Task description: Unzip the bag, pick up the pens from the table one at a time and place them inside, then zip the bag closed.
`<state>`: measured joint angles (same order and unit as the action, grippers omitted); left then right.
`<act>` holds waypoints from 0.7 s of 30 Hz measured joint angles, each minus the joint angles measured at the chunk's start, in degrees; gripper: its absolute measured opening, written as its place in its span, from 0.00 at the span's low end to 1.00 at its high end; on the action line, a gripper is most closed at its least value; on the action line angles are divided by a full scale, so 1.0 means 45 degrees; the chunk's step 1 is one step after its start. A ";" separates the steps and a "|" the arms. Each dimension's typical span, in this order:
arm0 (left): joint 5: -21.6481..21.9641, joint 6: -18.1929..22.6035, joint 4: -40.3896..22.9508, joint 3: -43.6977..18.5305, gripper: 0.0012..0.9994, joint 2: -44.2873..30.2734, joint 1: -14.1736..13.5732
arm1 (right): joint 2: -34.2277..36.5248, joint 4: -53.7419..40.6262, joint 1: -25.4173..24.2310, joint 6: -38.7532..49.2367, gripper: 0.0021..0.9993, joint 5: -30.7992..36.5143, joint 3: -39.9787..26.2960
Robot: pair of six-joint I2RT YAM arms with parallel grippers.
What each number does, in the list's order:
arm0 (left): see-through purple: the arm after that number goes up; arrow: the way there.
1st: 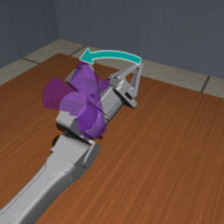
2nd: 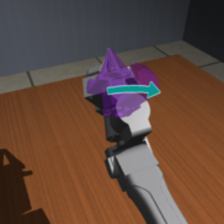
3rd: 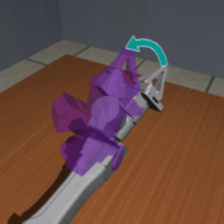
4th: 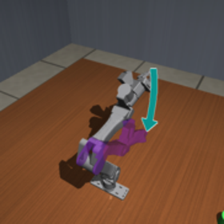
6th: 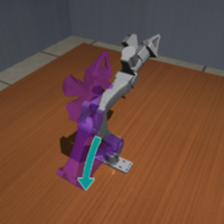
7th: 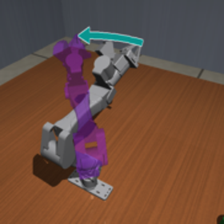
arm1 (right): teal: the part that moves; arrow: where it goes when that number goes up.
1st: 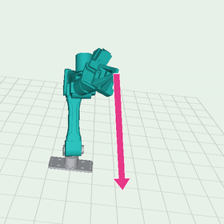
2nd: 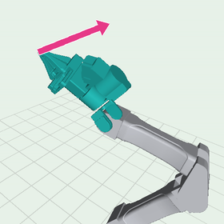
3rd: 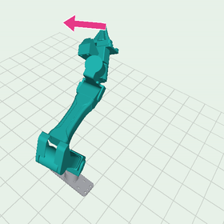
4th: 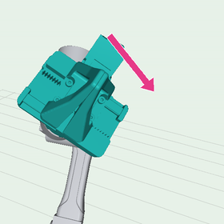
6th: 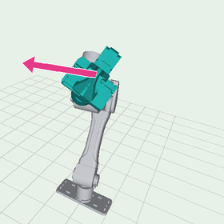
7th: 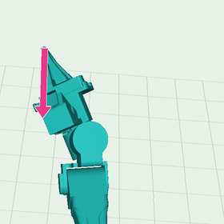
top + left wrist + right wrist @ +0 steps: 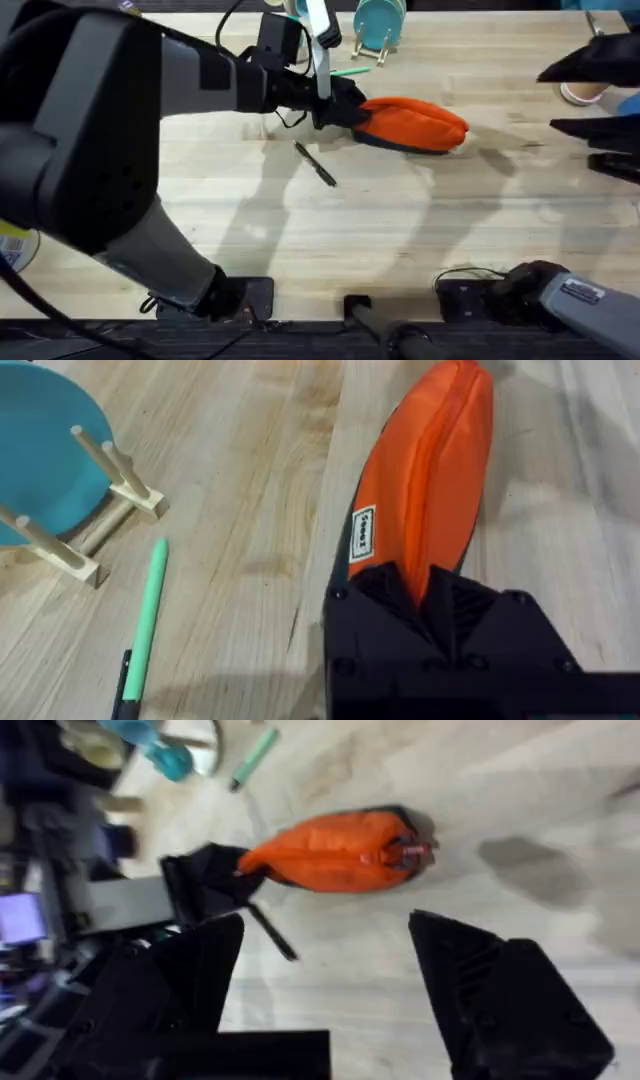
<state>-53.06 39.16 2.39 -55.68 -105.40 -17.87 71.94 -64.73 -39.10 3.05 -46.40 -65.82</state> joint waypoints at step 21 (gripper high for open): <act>-0.0005 0.0000 -0.0032 0.0000 0.04 0.0003 0.0000 | 0.3490 0.0805 -0.1077 0.3817 1.00 -0.1994 0.1093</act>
<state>-53.08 39.16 2.25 -55.68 -105.39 -17.87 87.64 -61.11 -43.94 20.22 -55.37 -60.90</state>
